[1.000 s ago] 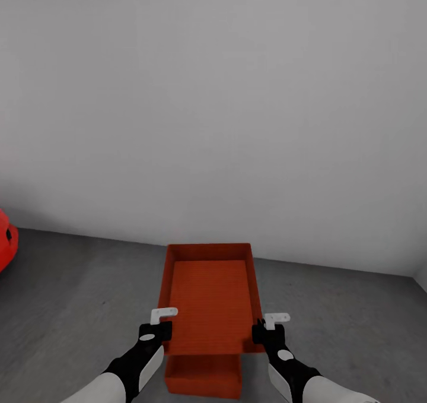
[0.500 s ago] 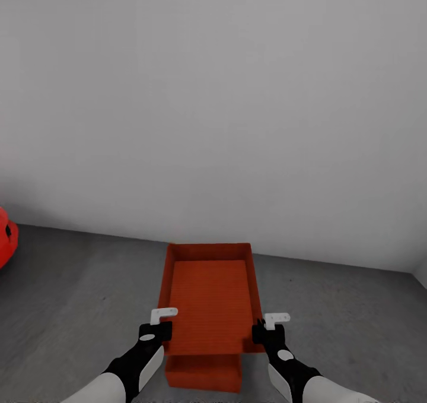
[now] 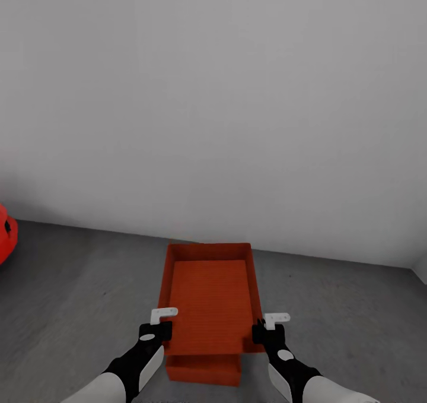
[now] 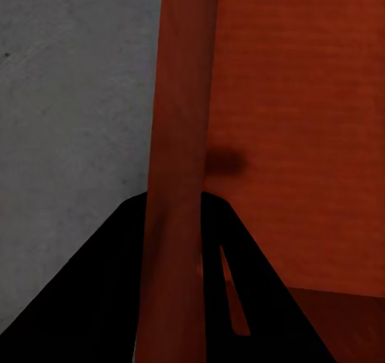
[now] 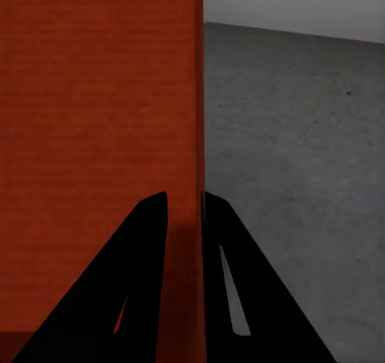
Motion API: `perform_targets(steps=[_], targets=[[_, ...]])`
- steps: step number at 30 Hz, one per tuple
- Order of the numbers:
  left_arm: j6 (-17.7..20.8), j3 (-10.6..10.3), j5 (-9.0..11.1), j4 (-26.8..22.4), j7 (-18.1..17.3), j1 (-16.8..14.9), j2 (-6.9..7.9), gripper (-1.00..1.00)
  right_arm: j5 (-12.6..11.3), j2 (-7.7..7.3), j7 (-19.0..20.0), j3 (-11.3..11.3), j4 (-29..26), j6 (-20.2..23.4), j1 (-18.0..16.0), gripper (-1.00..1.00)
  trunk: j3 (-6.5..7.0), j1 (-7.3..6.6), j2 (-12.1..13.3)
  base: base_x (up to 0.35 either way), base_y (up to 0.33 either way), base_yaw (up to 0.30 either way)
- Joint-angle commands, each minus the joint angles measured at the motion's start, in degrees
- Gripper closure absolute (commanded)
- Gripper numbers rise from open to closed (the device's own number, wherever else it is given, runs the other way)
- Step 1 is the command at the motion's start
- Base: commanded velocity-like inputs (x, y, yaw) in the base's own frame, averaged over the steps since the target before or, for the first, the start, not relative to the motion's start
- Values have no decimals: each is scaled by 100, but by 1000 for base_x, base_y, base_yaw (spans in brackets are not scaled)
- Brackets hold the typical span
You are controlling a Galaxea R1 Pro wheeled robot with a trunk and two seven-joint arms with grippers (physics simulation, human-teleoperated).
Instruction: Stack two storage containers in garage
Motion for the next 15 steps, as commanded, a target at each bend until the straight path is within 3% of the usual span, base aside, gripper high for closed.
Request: perform_targets(steps=[1,15], targets=[[24,240,-41,-37,49,-10,57,100,-42,-47,14,-54,61,-11,-1,100,-16,0,-6,0,0,0],[24,240,-41,-37,49,-8,57,100,-42,-50,14,-54,61,-11,-1,100,-144,0,-6,0,0,0]])
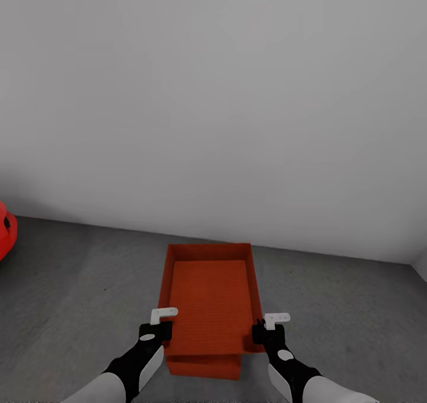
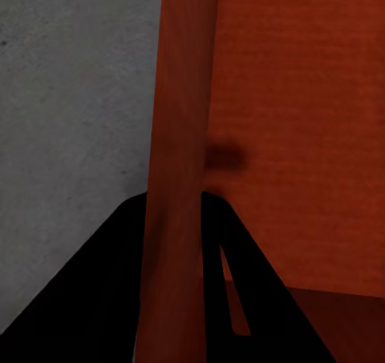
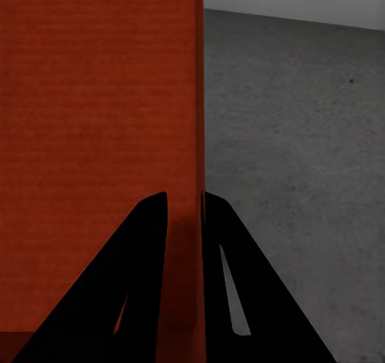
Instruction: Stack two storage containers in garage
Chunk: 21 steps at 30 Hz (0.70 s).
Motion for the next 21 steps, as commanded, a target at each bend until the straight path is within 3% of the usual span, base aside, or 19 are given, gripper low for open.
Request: perform_targets(steps=[1,21], targets=[[24,244,-45,-38,49,-10,56,100,-42,-51,14,-54,58,-11,-1,100,-16,0,-5,0,0,0],[24,244,-45,-38,50,-12,56,100,-42,-59,14,-52,58,-11,-1,100,-198,0,-5,0,0,0]])
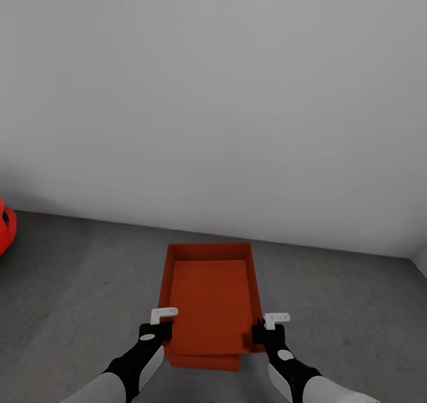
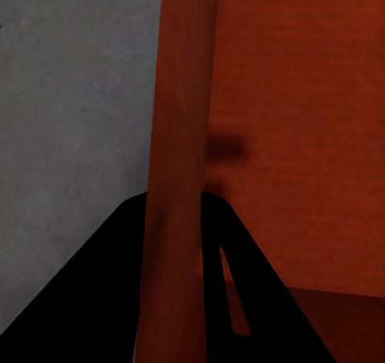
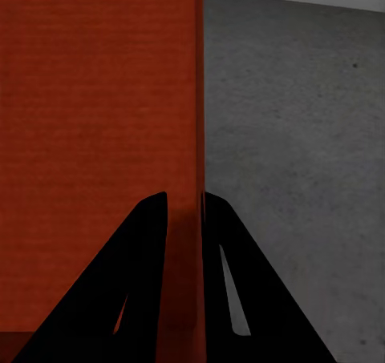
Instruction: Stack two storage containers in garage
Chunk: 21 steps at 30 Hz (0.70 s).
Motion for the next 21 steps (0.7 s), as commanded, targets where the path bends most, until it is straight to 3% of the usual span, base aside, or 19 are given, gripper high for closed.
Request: perform_targets(steps=[1,21], targets=[[24,242,-42,-37,50,-10,57,100,-42,-57,14,-51,63,-11,-1,100,-15,0,-5,0,0,0],[24,243,-42,-37,52,-7,57,100,-42,-57,14,-52,63,-11,-1,100,-187,0,-5,0,0,0]])
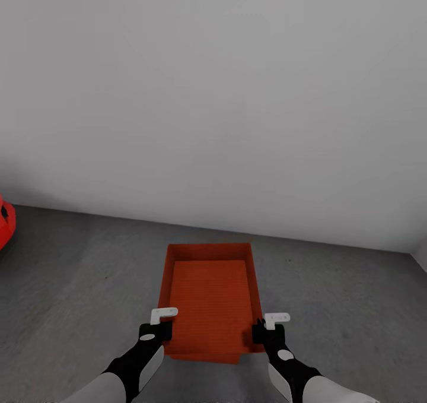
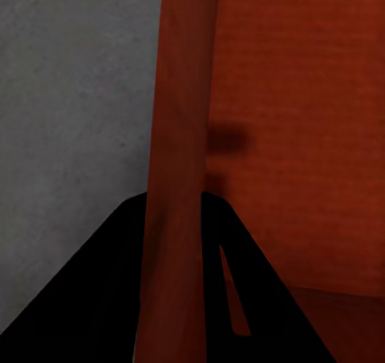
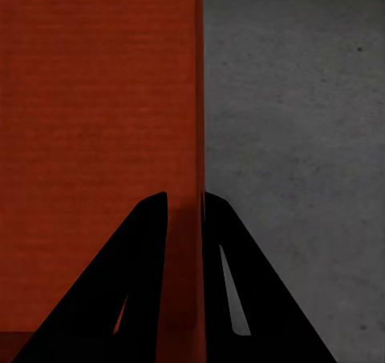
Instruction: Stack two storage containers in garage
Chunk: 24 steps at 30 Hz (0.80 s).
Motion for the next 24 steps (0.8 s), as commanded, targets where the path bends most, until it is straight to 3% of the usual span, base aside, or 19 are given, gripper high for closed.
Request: perform_targets(steps=[1,14,24], targets=[[24,243,-44,-36,50,-9,58,100,-44,-57,14,-54,62,-11,0,100,-8,0,-5,0,0,0],[24,243,-44,-36,46,-12,58,100,-44,-50,5,-51,62,-8,0,100,-11,0,-5,8,0,0],[24,243,-44,-35,43,-8,58,100,-44,-49,-12,-49,62,-11,0,100,-11,0,-5,173,0,0]])
